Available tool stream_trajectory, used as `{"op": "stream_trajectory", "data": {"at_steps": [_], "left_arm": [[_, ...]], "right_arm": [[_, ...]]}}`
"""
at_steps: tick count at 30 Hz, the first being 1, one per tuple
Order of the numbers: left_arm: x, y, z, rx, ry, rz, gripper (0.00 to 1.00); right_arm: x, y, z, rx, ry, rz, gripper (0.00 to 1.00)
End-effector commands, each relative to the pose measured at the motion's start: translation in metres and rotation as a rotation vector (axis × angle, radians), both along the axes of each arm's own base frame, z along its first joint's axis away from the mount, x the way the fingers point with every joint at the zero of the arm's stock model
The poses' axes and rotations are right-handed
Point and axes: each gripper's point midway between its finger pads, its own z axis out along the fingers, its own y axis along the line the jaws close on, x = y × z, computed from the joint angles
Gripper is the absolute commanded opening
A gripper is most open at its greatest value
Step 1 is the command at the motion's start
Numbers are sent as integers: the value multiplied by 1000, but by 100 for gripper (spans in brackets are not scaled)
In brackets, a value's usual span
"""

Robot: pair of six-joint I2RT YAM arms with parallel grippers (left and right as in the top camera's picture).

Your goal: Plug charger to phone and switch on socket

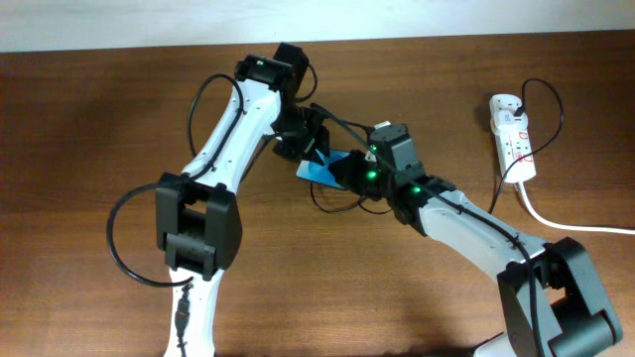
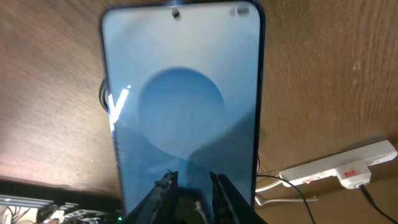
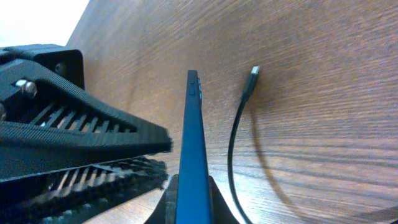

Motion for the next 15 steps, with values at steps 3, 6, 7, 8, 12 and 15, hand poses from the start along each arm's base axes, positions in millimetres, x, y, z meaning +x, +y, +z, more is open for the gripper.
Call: {"op": "stream_trajectory", "data": {"at_steps": [3, 6, 7, 8, 12, 15], "left_arm": [[44, -17, 42, -376, -428, -378, 27], [62, -32, 91, -674, -647, -464, 33], [68, -30, 112, -781, -722, -478, 38], [72, -26, 122, -829, -767, -488, 38], [78, -9, 149, -957, -861, -510, 38], [79, -8, 149, -959, -824, -480, 38]], "right_arm": [[21, -36, 47, 64, -106, -36, 4], [31, -63, 85, 115, -173, -118, 4], [39, -74, 107, 181, -190, -185, 4], [43, -78, 116, 224, -187, -223, 4], [71, -106, 144, 409, -194, -532, 4], [82, -114, 178, 563, -267, -612, 4]]}}
